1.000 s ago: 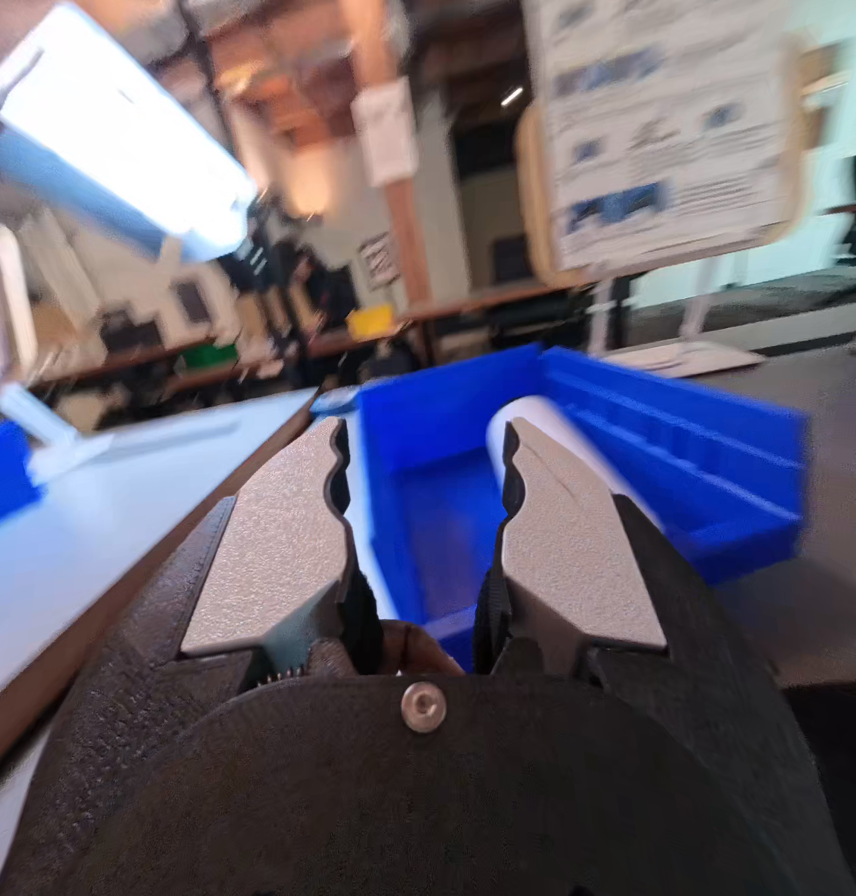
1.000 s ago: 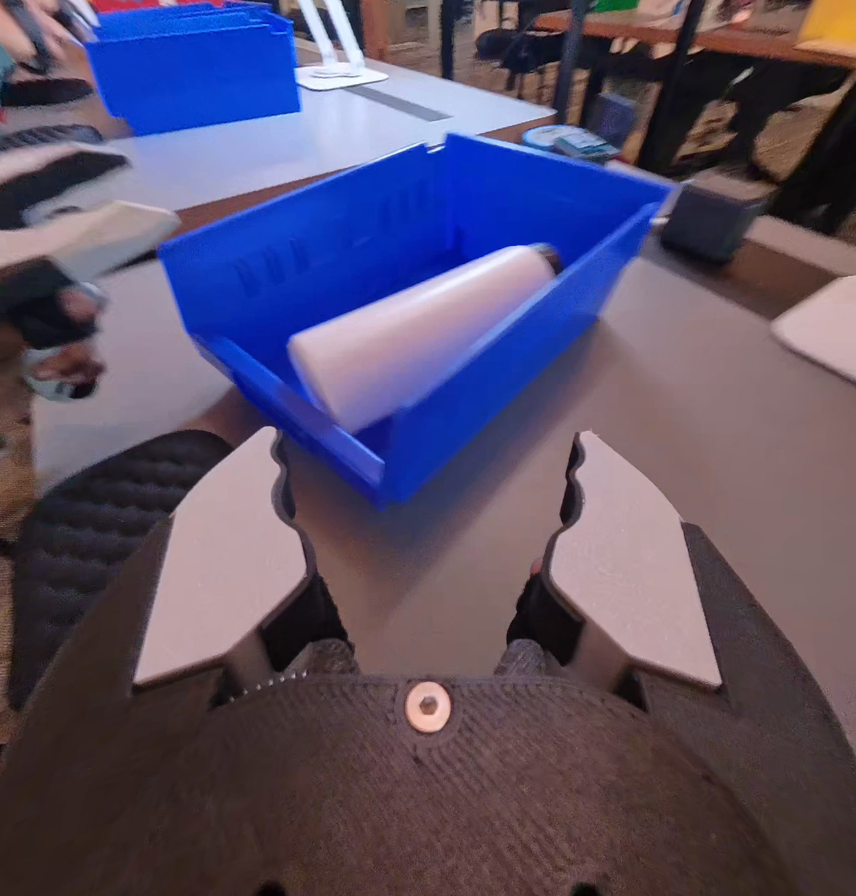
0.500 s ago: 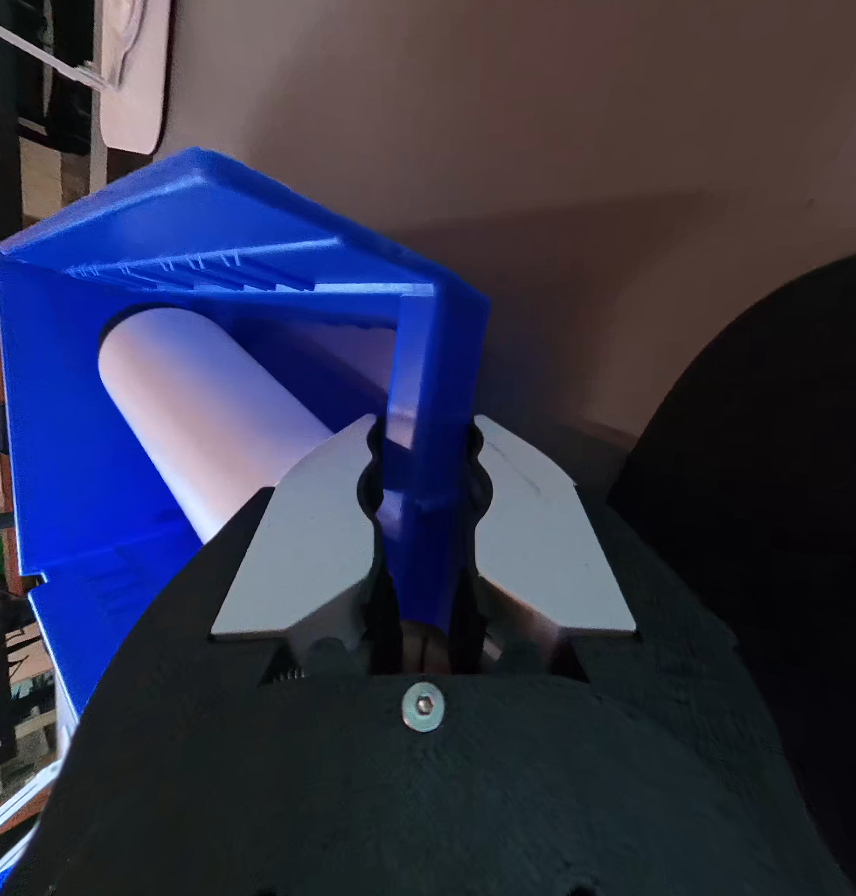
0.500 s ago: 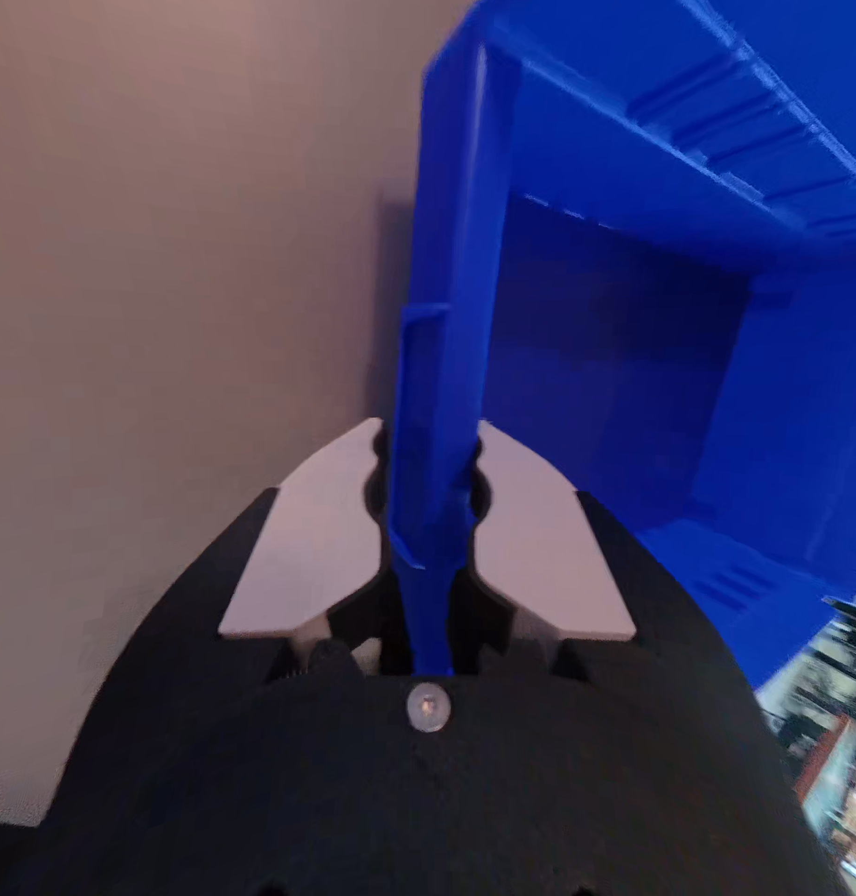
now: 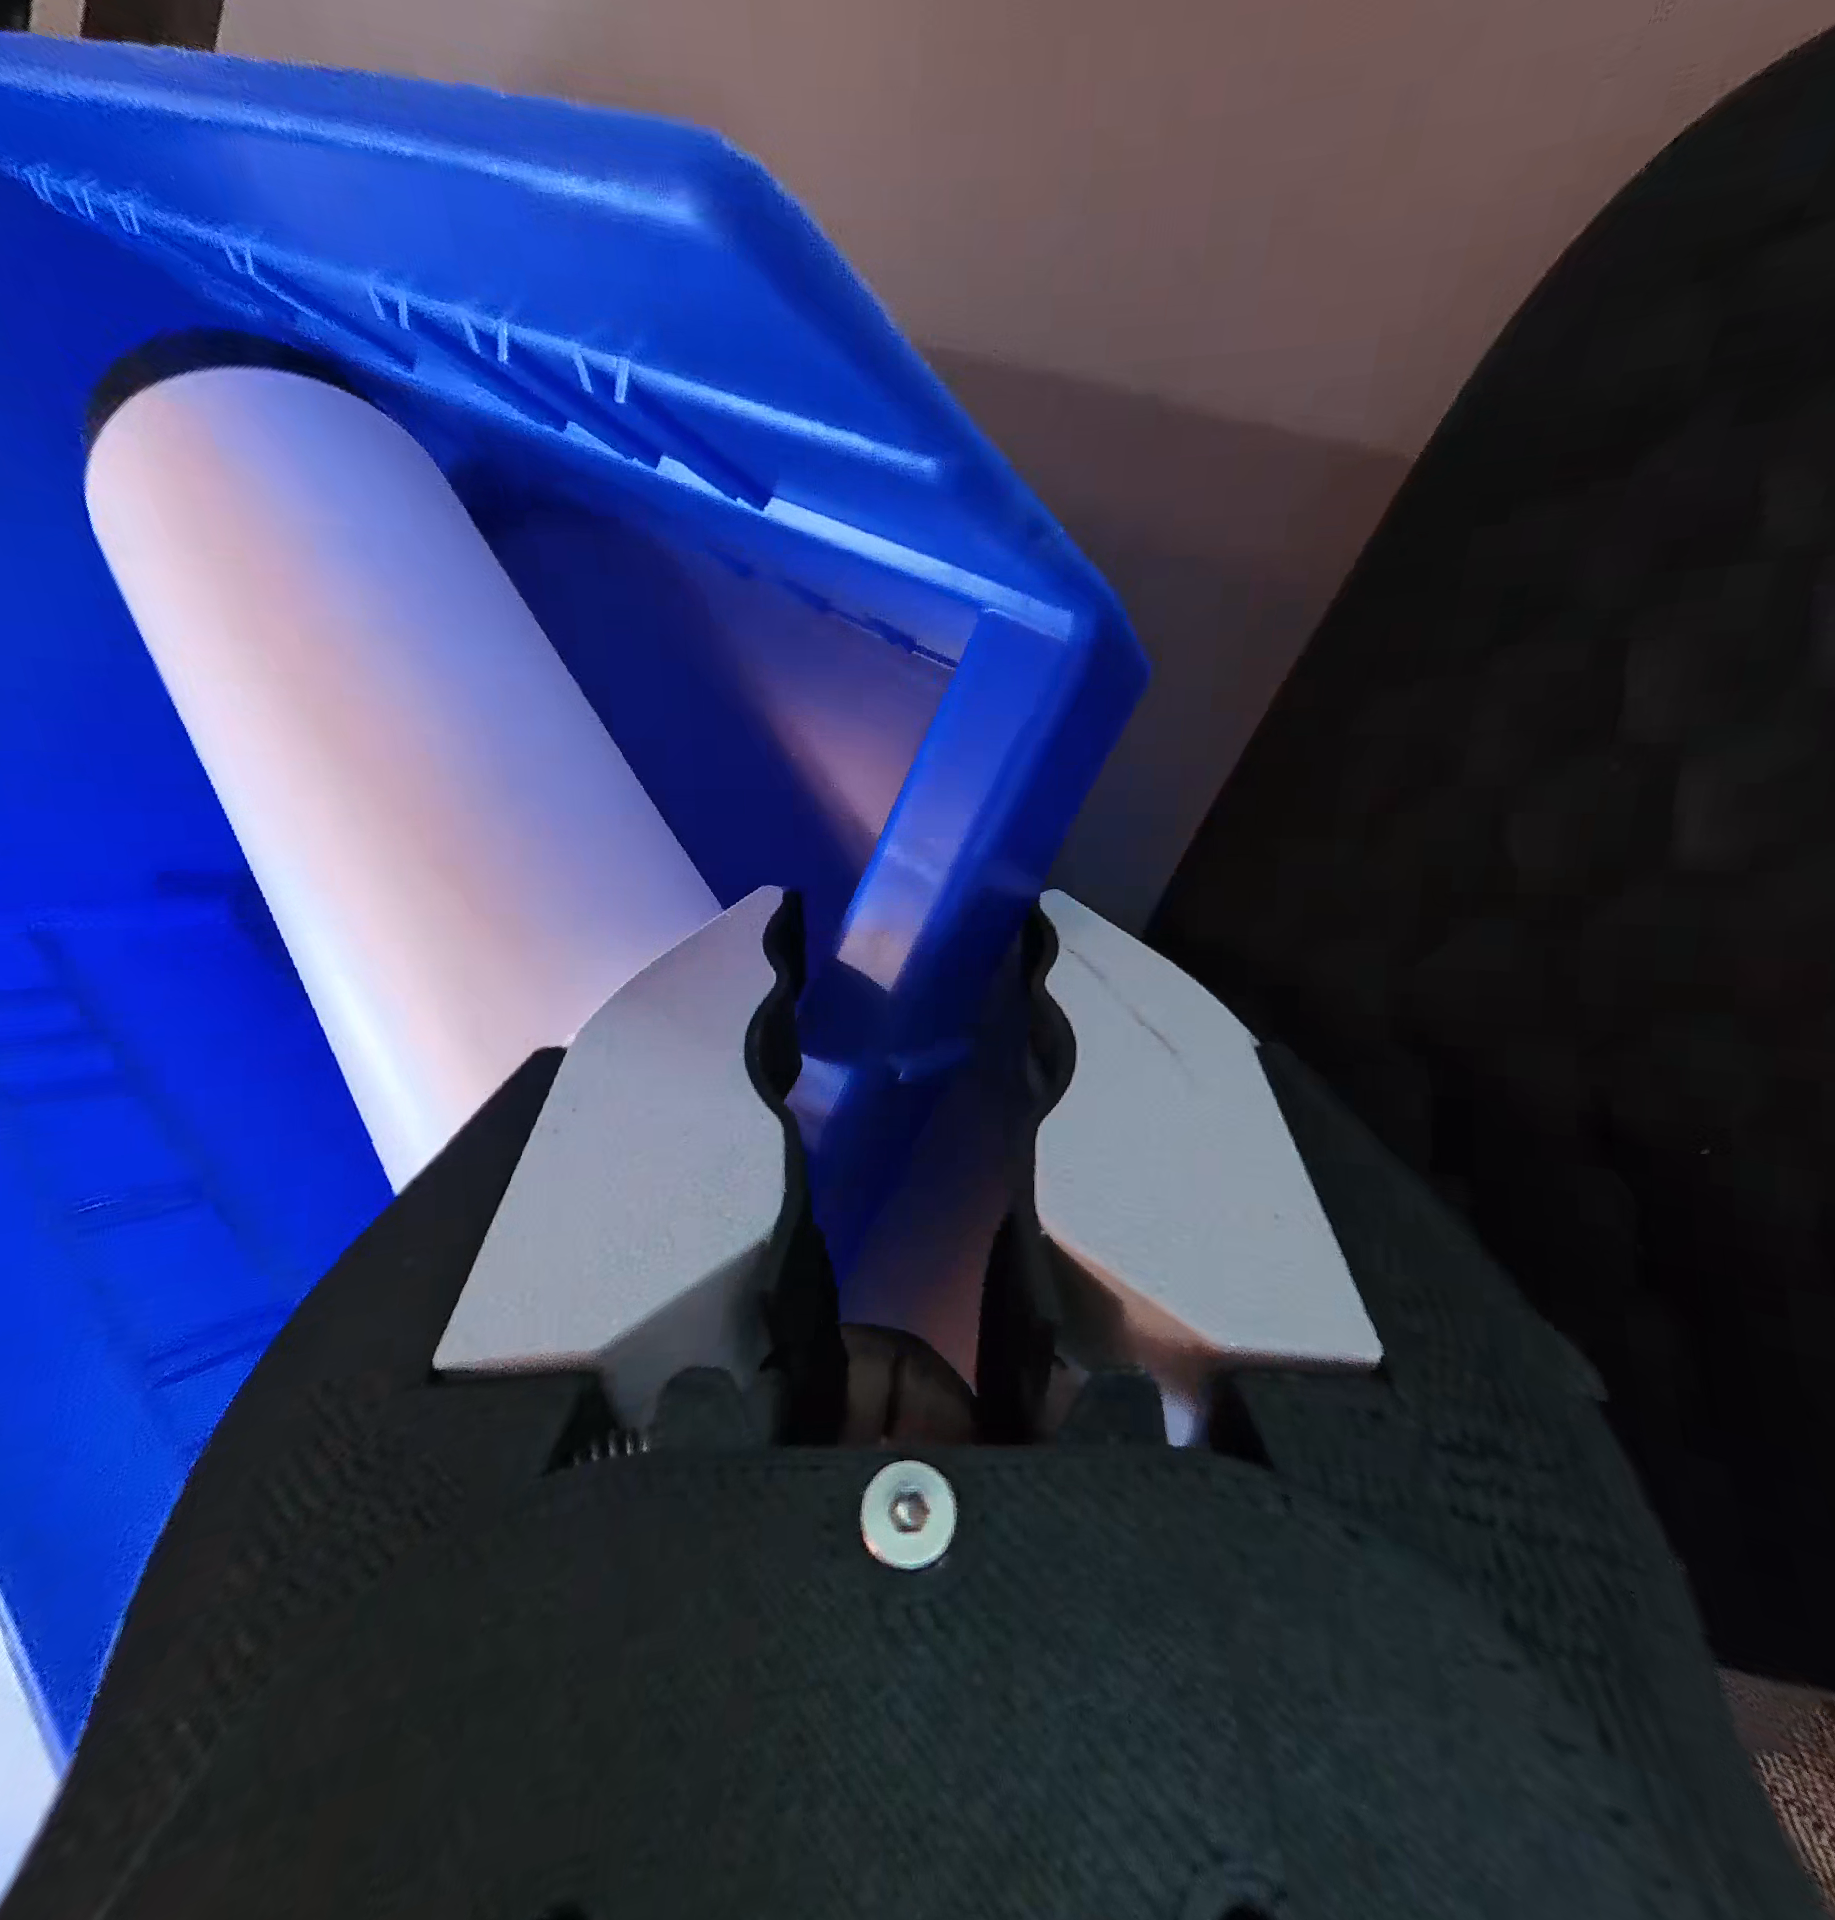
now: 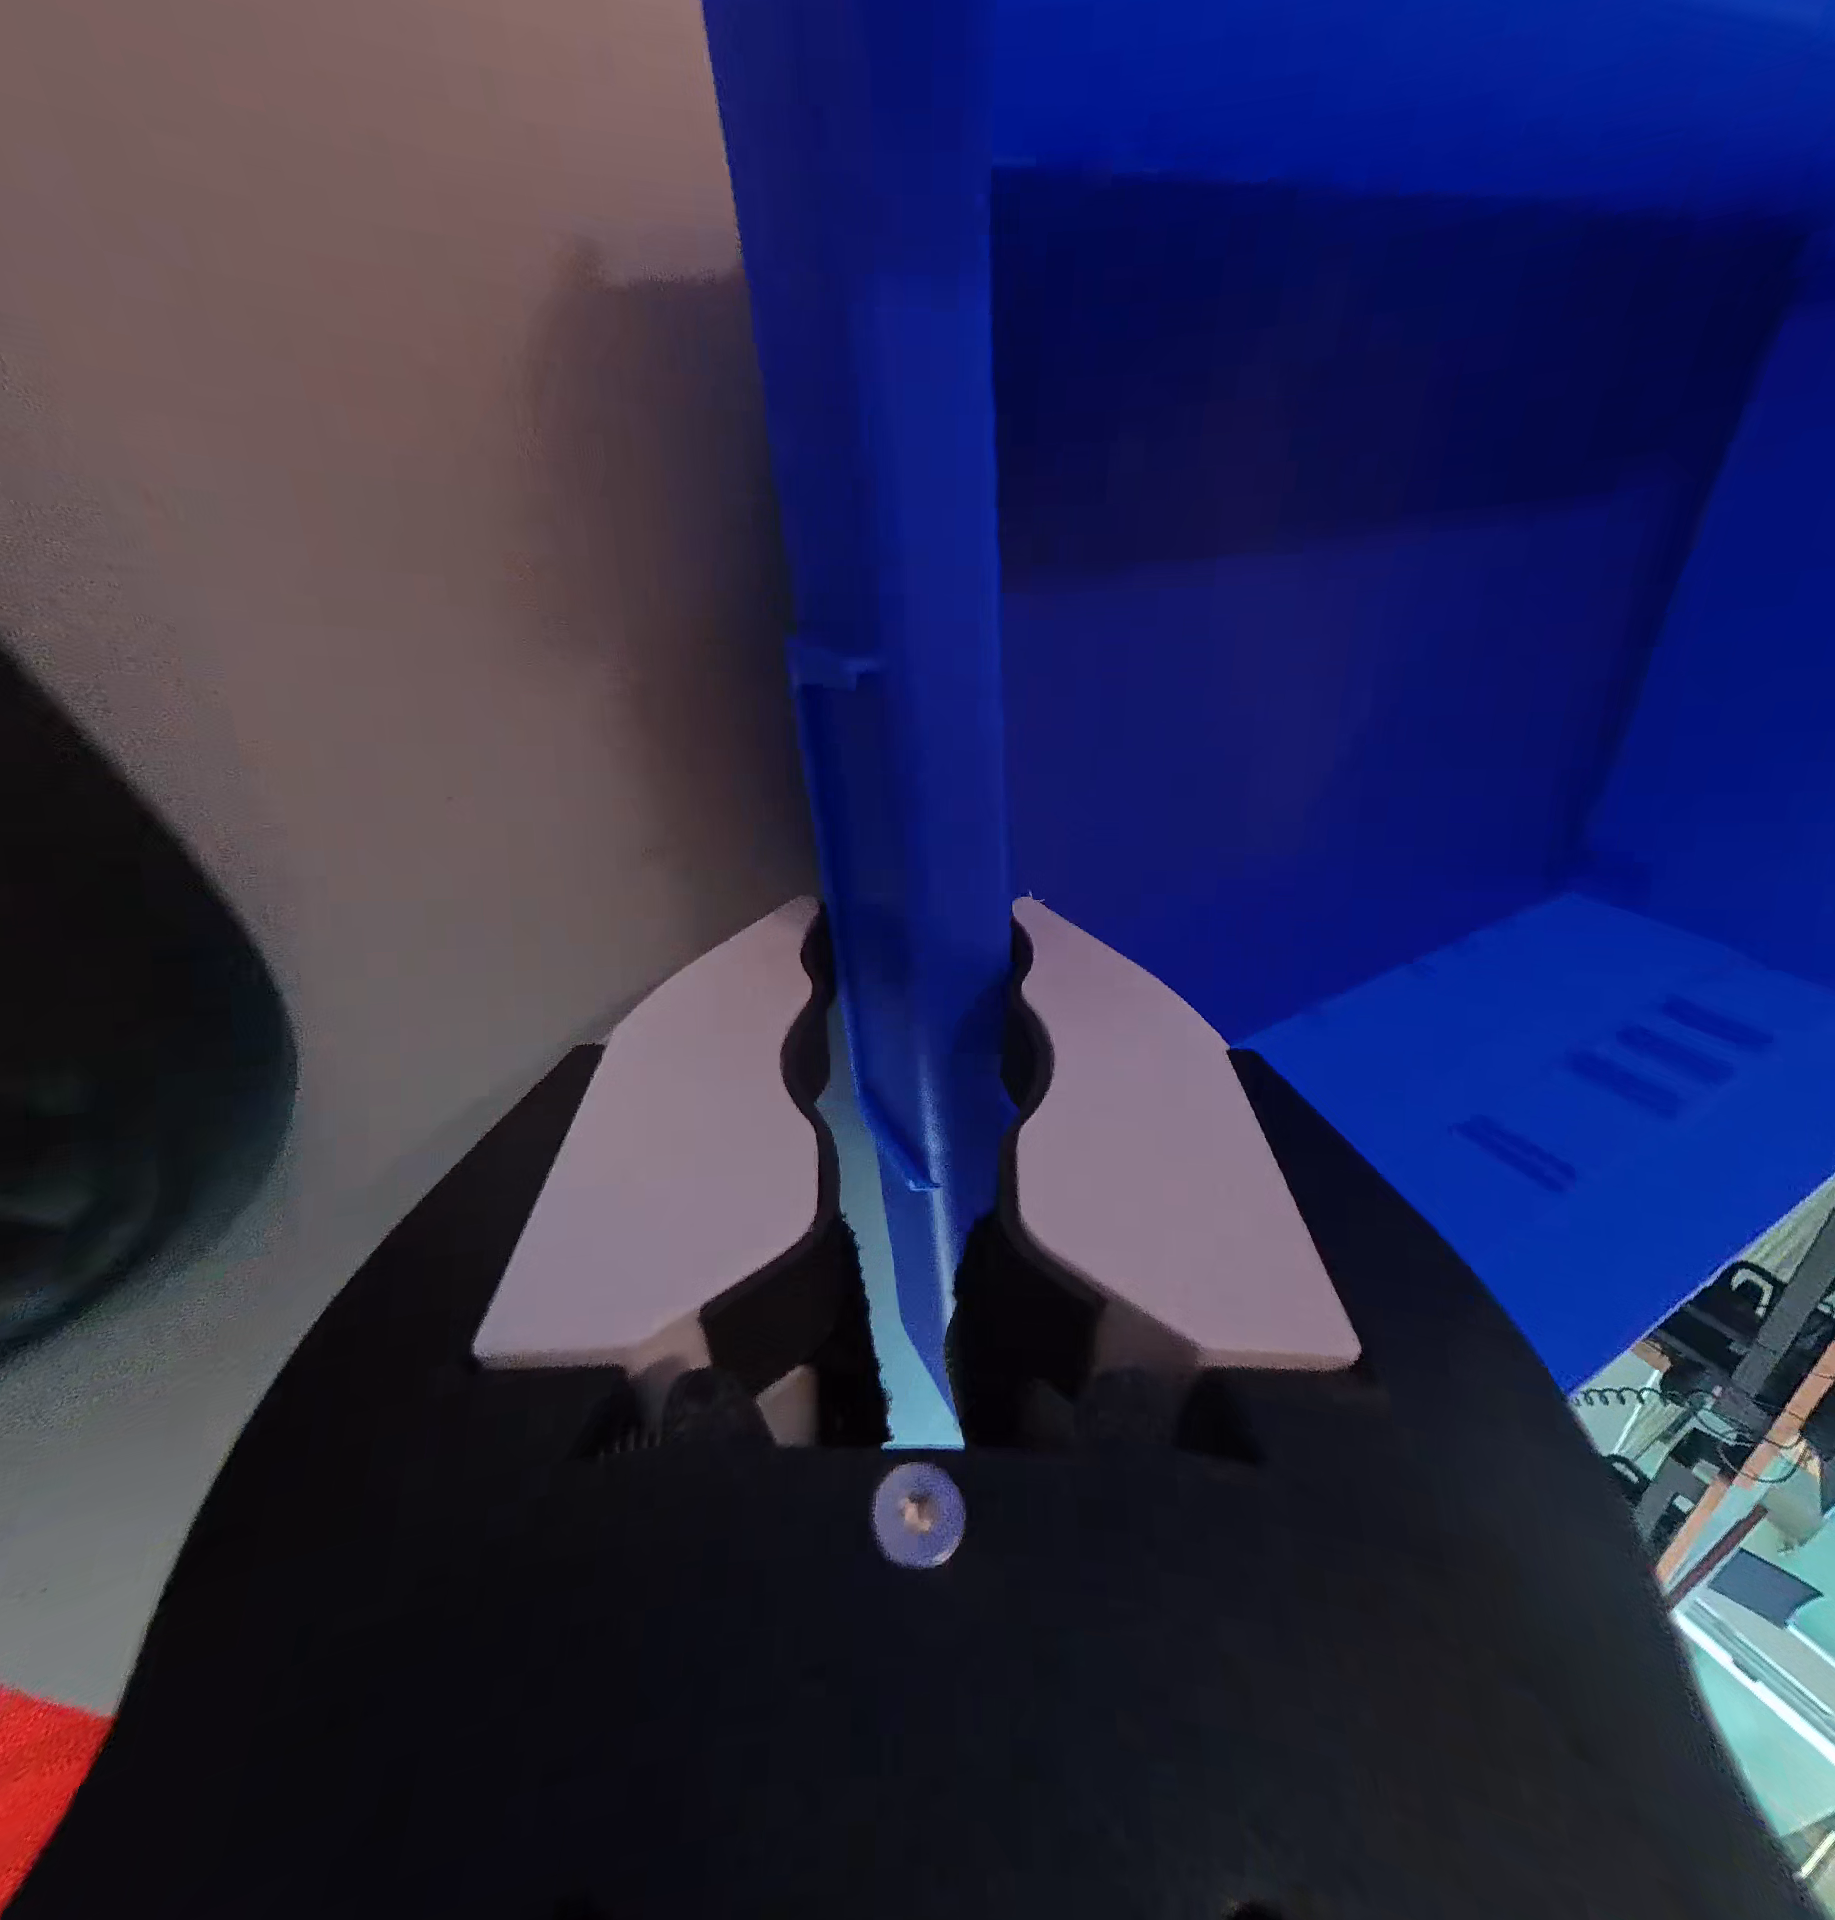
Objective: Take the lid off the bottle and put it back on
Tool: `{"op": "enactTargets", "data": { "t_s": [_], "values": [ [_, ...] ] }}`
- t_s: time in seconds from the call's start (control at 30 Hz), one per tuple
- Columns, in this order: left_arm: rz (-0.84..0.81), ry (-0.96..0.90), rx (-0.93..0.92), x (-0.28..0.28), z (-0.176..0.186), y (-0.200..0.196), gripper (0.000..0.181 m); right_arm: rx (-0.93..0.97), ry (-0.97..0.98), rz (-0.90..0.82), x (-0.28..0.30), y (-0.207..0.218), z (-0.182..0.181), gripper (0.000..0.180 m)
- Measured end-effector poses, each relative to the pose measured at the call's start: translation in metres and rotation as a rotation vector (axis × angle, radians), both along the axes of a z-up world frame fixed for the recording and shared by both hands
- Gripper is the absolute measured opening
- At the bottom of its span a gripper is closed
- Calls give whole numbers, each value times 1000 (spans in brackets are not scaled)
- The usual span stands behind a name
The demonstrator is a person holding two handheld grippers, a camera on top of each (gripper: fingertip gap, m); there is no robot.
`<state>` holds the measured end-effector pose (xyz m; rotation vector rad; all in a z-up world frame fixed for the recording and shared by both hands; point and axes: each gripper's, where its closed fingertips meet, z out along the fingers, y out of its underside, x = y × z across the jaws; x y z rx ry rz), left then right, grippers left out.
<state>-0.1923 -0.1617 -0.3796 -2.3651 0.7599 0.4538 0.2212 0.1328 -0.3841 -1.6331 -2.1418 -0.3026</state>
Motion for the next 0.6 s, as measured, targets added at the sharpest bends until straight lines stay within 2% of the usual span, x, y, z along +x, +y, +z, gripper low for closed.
{"op": "enactTargets", "data": {
  "t_s": [0.13,0.33,0.57,0.6],
  "values": [
    [6,-4,-2,-6,0,-6,40,5,-13,82,31,-7,0,29],
    [-5,-8,-12,-23,0,-18,41,30,-7,104,73,-6,0,31],
    [6,-11,6,-39,0,-35,41,35,-7,70,105,-6,0,32],
    [29,-24,7,-40,1,-38,42,10,11,54,107,-8,2,39]
  ]
}}
